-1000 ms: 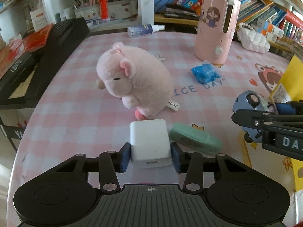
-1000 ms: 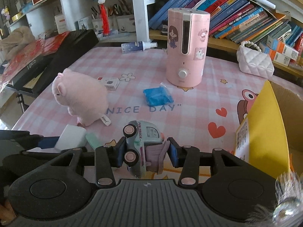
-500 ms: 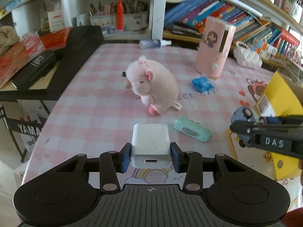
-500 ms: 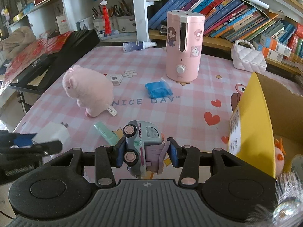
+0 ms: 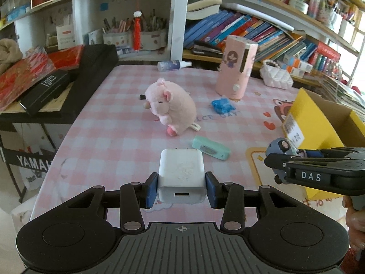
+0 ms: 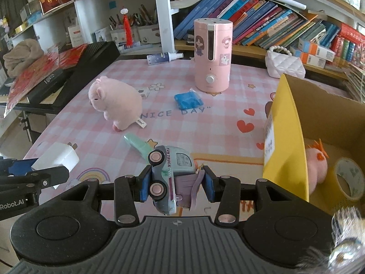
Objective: Organize objects
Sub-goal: 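Carry the toy car and white charger back toward the yellow box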
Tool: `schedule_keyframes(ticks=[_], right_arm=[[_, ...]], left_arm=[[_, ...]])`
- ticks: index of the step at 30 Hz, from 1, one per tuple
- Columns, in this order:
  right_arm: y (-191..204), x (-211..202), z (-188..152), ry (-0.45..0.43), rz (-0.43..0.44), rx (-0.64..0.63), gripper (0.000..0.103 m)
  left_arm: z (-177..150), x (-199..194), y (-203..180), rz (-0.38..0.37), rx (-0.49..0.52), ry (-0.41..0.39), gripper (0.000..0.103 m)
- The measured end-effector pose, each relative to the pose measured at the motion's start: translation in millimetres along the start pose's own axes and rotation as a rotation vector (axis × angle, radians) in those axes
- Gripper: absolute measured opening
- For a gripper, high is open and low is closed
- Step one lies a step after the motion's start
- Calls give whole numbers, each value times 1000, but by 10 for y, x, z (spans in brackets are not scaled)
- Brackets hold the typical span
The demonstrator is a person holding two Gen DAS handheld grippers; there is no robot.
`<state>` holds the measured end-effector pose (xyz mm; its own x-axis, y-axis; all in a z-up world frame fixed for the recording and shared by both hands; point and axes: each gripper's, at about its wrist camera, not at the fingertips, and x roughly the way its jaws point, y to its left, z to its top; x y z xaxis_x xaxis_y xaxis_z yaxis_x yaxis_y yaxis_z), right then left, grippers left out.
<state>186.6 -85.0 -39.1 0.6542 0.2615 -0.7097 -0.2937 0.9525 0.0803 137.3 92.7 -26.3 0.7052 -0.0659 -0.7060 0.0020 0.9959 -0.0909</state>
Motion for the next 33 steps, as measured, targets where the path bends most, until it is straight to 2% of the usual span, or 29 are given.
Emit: schedule_keyframes(ticks=[7, 19, 33], right_arm=[[112, -230, -232, -2, -14, 14, 42], [329, -741, -851, 11, -60, 66, 42], [282, -1258, -1410, -6, -159, 190, 42]], left_arm=[[-232, -239, -9, -29, 23, -12, 41], [-703, -713, -2, -88, 65, -5, 41], [-1010, -1003, -197, -193, 162, -7, 41]])
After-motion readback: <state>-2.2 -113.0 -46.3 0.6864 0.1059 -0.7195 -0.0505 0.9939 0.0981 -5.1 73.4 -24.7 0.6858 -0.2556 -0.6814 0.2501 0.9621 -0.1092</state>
